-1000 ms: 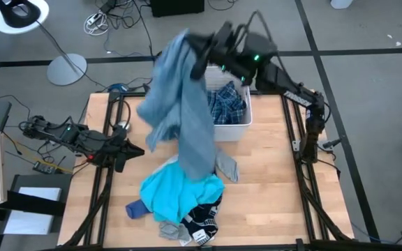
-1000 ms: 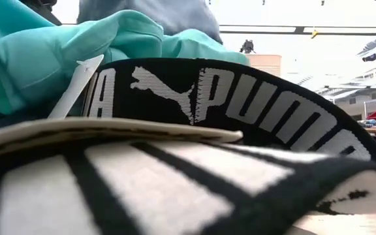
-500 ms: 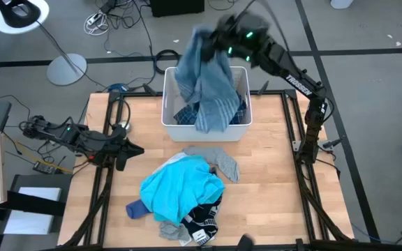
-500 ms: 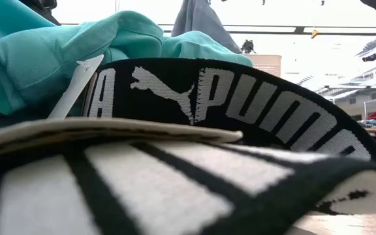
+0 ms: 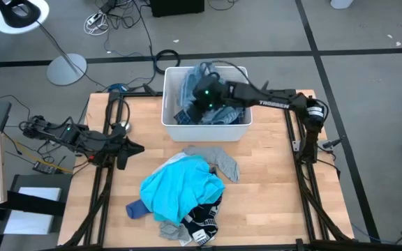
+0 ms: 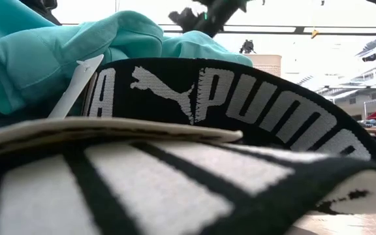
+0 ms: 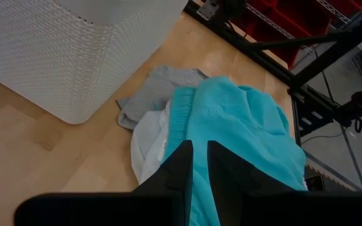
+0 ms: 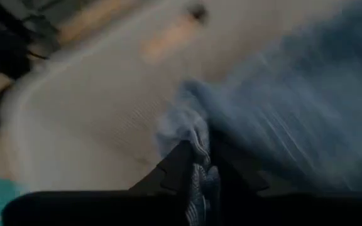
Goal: Sort clothes
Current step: Put the checkered blue shirt into the bin, then put the light blue shorts into the bin
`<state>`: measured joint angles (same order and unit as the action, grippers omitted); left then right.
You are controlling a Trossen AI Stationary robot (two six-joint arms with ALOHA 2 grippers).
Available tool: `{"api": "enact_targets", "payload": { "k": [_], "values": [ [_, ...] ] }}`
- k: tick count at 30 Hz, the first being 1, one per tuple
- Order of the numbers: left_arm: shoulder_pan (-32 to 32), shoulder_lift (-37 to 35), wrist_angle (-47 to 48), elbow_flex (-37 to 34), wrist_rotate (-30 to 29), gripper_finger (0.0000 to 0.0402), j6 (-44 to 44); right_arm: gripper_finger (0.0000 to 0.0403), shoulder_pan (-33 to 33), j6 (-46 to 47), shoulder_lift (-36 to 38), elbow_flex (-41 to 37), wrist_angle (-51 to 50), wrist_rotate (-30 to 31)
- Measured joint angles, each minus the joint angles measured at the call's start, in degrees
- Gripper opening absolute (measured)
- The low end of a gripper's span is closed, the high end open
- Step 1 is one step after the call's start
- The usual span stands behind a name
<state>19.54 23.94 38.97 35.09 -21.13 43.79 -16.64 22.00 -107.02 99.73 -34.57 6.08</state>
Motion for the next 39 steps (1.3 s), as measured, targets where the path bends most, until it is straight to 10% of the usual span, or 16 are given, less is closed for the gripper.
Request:
{"api": "enact_targets", "payload": {
  "k": [9,20,32,39],
  "values": [
    [0.01,0.00,-0.35,0.00,0.00,0.0053,0.33,0.0175,-4.62,8.52,0.46,-11.60,1.20,-11.28],
    [-0.01,0.32,-3.30,0.00,0.10,0.0085,-0.90,0.0279,-8.52,10.78,1.00,-2.66,-2.55,-29.40],
    [0.01,6.54,-7.52,0.00,2.73,0.0145,-6.23,0.0262,-2.57,2.40,11.71,14.96,-21.26,-4.12],
    [0.05,11.80,-15.63,0.00,3.59,0.0147,-9.90,0.0252,12.23,7.28,22.67,15.62,-31.29,12.19]
  ]
}}
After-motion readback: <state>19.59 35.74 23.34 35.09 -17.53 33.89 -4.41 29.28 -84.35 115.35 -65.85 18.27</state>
